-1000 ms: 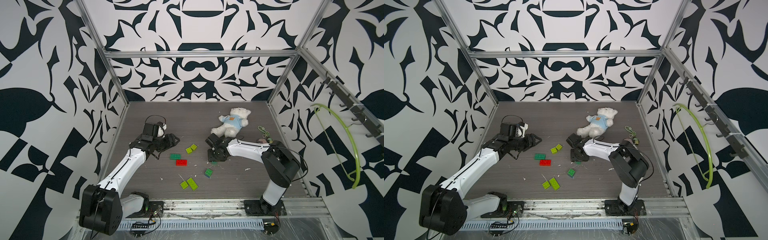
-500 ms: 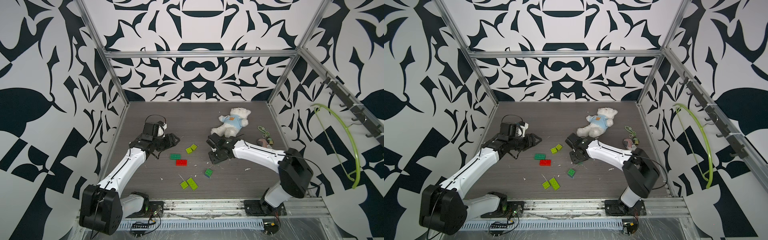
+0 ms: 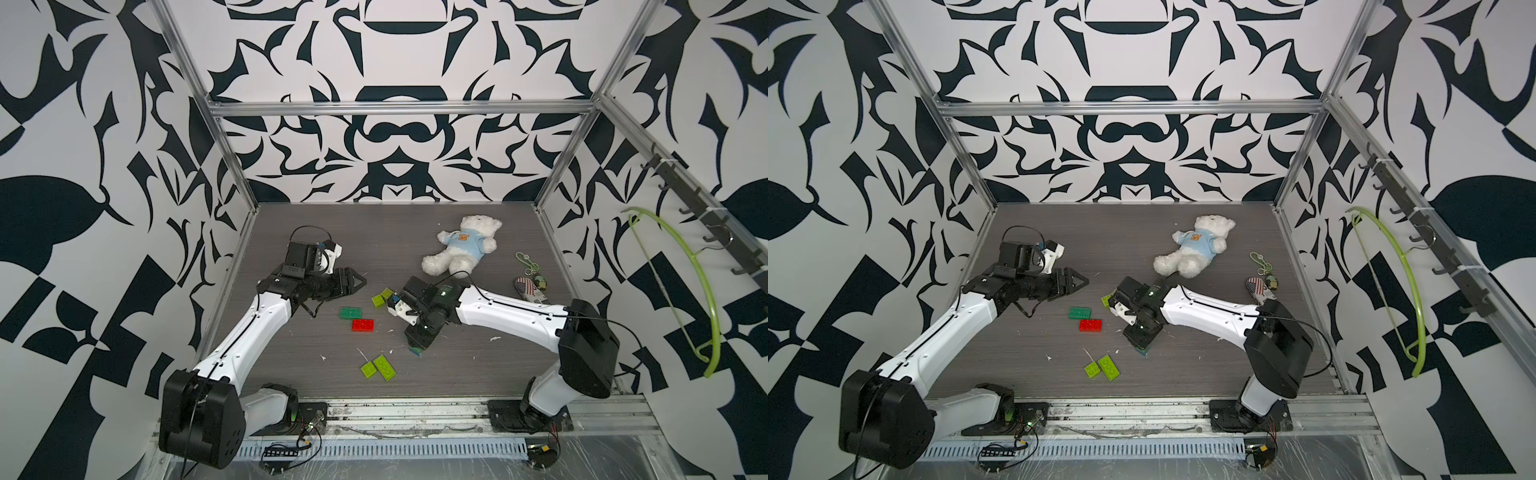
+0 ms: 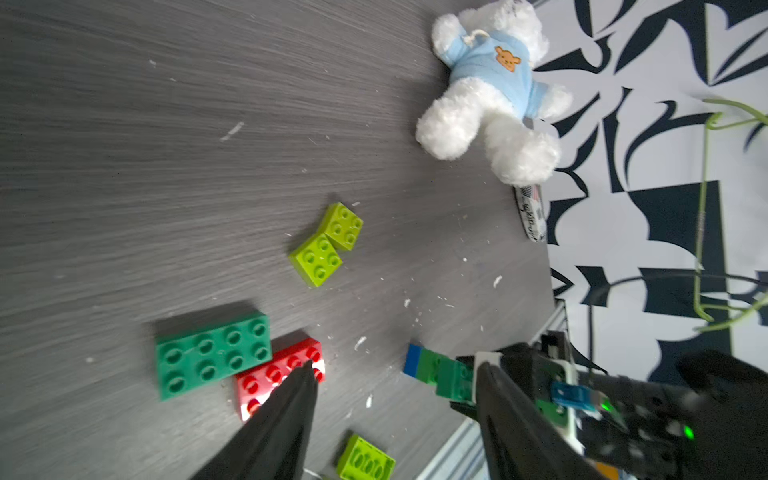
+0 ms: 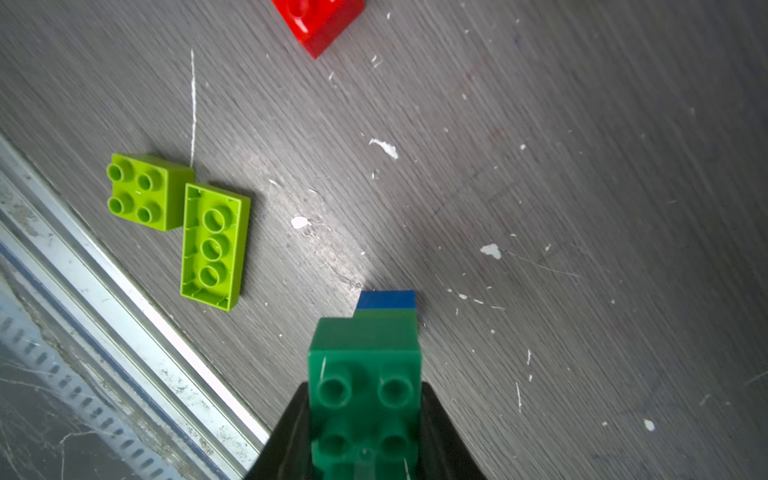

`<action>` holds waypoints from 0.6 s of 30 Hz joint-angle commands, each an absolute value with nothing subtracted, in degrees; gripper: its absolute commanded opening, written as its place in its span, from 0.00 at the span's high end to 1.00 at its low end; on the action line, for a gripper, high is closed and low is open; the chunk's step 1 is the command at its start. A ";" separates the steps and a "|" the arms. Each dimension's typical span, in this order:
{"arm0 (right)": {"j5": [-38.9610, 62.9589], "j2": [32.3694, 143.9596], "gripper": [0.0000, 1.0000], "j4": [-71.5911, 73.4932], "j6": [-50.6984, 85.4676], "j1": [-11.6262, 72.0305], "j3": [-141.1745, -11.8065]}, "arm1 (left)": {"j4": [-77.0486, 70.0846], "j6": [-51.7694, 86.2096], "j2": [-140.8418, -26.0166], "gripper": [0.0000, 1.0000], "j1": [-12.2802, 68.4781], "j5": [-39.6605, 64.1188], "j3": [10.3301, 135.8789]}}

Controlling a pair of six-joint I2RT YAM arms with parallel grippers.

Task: Assemble a carrot with lego
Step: Assemble the lego brick with the lego brick.

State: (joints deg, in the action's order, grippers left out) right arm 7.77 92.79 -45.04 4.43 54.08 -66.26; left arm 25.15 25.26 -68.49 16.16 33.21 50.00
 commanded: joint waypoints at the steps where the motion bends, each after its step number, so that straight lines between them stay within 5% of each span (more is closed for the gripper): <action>1: 7.69 90.51 0.67 -44.71 2.48 54.02 -65.63 | 28.40 20.66 -65.64 0.32 16.96 41.90 49.07; 9: 7.40 89.79 0.67 -42.28 1.87 54.00 -63.40 | 31.89 12.97 -64.21 0.35 17.93 44.93 47.81; 18: 7.77 90.41 0.68 -40.63 0.99 54.04 -61.79 | 28.02 -2.54 -52.65 0.26 18.54 35.47 40.91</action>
